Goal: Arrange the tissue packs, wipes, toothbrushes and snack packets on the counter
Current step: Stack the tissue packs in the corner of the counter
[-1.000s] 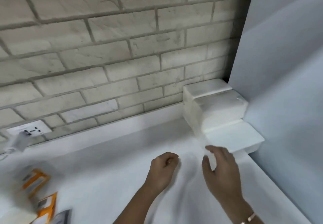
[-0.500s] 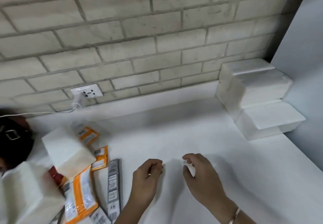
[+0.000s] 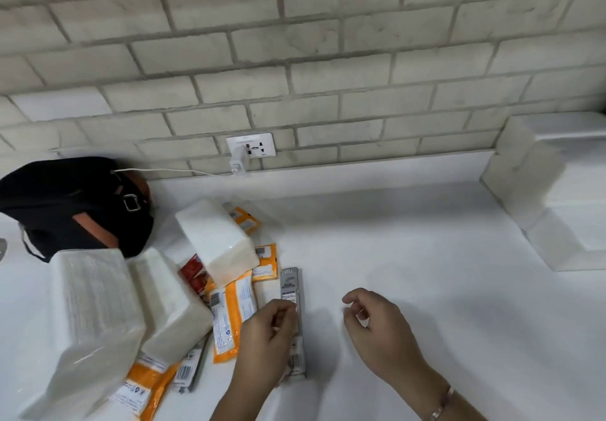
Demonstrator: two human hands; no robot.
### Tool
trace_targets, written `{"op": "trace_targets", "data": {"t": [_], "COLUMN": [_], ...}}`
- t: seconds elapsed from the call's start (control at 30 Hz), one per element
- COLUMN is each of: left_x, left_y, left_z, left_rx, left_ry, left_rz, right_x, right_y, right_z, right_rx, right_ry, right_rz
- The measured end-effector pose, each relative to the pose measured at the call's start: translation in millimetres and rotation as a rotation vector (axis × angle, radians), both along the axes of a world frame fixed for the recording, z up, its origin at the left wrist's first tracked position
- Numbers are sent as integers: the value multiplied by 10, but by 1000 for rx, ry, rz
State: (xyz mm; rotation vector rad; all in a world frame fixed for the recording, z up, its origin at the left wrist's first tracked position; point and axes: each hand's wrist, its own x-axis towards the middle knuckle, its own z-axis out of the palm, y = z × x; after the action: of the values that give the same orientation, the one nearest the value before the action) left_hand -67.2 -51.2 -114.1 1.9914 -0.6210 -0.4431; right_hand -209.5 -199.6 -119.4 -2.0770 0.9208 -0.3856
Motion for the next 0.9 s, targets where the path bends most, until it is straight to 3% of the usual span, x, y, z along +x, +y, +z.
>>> {"op": "trace_targets", "data": {"t": [0.07, 0.17, 0.2, 0.27, 0.37, 0.6, 0.9], "left_x": [169, 592, 783, 1128, 1440, 1648, 1600], "left_y": [58, -19, -78, -224, -418, -569, -510], "left_z": [53, 133, 171, 296, 354, 199, 295], "left_rx": [7, 115, 176, 368, 555, 545, 443], "left_ry": [-158, -553, -564, -421, -200, -79, -129], "left_rz": [65, 283, 356, 448, 395, 366, 435], "right_x": [129, 254, 289, 332, 361, 278, 130], "right_y": [72, 107, 97, 53, -9, -28, -95], "right_z": [1, 13, 14, 20, 54, 4, 7], "right_rx": [-3, 8, 14, 29, 48, 95, 125], "right_ry": [5, 23, 30, 40, 48, 46, 27], "right_rz": [31, 53, 51, 32, 7, -33, -82]}}
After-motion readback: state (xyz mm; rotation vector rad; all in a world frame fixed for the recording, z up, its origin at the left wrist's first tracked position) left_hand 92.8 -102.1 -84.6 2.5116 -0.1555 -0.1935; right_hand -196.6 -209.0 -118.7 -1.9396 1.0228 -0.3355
